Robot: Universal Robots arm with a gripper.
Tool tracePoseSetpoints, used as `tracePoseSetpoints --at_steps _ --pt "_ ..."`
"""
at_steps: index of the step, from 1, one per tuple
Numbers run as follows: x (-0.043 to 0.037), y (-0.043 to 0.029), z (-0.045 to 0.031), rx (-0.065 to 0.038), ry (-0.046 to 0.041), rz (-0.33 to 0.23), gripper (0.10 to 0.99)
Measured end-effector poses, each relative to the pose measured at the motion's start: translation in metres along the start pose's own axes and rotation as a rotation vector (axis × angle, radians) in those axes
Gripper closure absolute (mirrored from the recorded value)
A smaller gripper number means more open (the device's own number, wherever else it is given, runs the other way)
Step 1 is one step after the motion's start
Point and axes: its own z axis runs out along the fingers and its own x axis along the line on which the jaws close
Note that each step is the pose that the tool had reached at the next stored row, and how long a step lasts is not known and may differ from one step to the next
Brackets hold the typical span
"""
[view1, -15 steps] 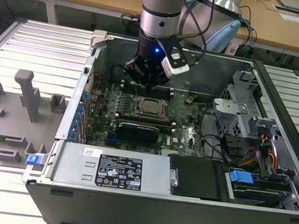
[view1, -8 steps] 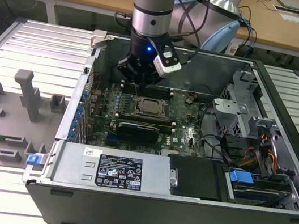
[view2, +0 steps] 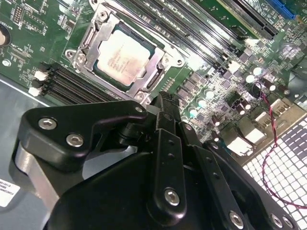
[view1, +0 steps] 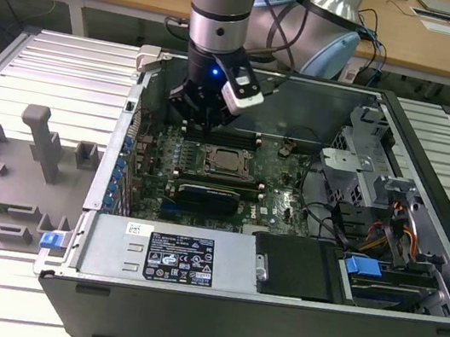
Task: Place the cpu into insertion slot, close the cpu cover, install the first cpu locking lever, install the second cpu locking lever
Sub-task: 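Install the first cpu locking lever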
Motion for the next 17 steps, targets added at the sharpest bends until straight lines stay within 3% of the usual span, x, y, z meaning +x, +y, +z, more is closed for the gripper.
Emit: tracePoseSetpoints --at_steps 2,9,13,15,17 --pt "0.0014 0.0001 0.0000 -0.007 -0.0007 0.000 0.980" --pt "0.0115 0.0010 -0.0005 -0.011 -0.0010 0.001 0.980" --pt "0.0136 0.0011 -0.0006 -0.037 -0.0032 0.002 0.980" --pt "0.0147 0.0011 -0.0007 -0.057 -0.0047 0.003 0.980" --pt "0.0160 0.0012 -0.0008 -0.083 -0.0069 0.004 0.980"
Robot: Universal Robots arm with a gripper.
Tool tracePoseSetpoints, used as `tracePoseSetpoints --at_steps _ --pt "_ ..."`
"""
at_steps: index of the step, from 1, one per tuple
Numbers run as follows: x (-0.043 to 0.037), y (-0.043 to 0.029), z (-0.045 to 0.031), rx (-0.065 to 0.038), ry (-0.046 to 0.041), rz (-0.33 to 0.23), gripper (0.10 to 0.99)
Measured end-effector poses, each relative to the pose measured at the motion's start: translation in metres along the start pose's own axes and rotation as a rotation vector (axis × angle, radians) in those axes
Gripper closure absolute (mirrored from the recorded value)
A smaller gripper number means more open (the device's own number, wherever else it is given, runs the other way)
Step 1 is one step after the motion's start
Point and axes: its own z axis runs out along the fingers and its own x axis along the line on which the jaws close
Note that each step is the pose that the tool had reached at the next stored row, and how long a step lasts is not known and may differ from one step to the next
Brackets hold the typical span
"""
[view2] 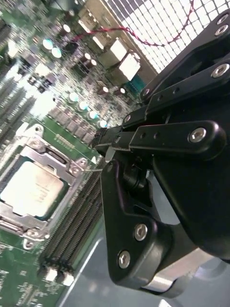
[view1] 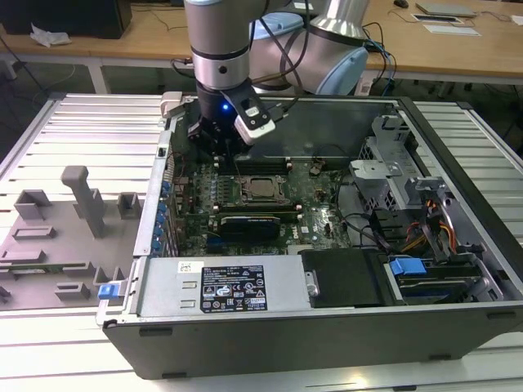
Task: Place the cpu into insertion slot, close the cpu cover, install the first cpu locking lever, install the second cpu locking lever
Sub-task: 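Install the first cpu locking lever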
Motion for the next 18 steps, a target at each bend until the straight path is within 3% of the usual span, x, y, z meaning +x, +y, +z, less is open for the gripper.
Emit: tracePoseSetpoints --at_steps 1,5,7,8,9,11,15,18 --pt "0.0013 0.0001 -0.0001 -0.014 -0.0011 0.001 0.980" --pt "0.0056 0.0002 -0.0003 -0.033 -0.0027 0.002 0.980" --pt "0.0070 0.0002 -0.0004 -0.055 -0.0044 0.003 0.980" --pt "0.0081 0.0003 -0.0005 -0.078 -0.0063 0.004 0.980" --pt "0.0091 0.0003 -0.0005 -0.112 -0.0090 0.006 0.980" --pt "0.0095 0.0002 -0.0005 -0.131 -0.0106 0.007 0.980" --pt "0.0095 0.0002 -0.0005 -0.133 -0.0107 0.007 0.980" --pt "0.0046 -0.0002 -0.0003 -0.133 -0.0107 0.007 0.980"
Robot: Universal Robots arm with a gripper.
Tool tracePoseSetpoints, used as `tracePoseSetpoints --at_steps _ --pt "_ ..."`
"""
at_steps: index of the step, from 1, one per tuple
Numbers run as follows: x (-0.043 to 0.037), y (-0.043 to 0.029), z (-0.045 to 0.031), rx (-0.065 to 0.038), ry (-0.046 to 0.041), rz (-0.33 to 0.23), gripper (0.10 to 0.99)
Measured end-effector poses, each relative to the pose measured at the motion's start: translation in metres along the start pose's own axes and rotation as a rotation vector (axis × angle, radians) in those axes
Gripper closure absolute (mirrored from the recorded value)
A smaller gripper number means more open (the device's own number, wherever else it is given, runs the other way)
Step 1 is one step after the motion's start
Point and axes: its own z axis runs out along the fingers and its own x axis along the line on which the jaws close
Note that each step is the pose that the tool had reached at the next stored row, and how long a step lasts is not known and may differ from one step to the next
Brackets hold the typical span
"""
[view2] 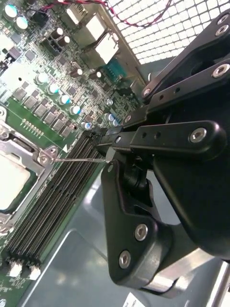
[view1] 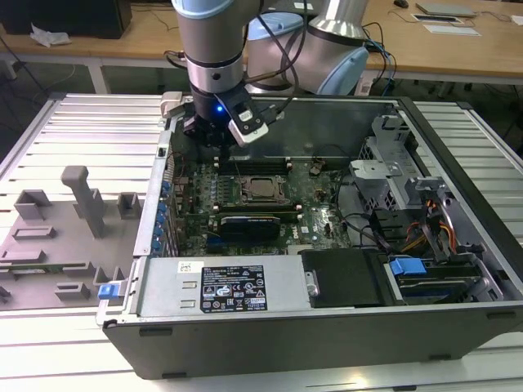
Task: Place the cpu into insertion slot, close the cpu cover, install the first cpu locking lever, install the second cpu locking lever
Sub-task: 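Install the first cpu locking lever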
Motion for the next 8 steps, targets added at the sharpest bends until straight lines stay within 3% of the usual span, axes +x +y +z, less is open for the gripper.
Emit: tracePoseSetpoints --at_steps 8 --pt "-0.0191 -0.0016 0.0012 0.000 0.0000 0.000 0.980"
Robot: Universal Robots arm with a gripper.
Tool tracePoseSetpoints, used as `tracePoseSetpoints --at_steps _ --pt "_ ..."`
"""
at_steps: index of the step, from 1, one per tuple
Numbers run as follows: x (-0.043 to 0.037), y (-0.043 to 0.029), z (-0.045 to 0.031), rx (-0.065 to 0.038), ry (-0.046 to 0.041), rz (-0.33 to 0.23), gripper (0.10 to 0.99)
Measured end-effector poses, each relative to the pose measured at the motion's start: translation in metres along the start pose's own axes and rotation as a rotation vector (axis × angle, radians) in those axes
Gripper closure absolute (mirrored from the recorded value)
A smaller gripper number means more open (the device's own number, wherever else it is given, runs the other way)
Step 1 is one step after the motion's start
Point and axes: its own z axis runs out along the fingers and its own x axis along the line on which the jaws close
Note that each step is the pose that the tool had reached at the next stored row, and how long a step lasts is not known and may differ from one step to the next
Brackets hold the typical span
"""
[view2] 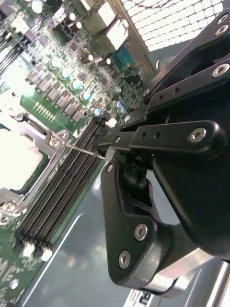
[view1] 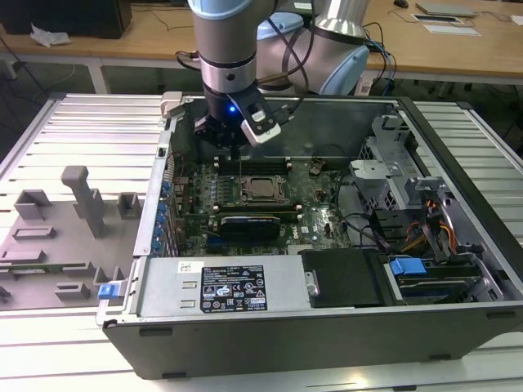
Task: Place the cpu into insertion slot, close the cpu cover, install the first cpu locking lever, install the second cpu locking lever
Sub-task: 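Install the first cpu locking lever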
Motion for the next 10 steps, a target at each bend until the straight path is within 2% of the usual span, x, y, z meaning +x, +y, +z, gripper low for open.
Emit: tracePoseSetpoints --at_steps 5,10 --pt "-0.0115 -0.0010 0.0008 0.000 0.0000 0.000 0.980" --pt "-0.0288 -0.0024 0.0018 0.000 0.0000 0.000 0.980"
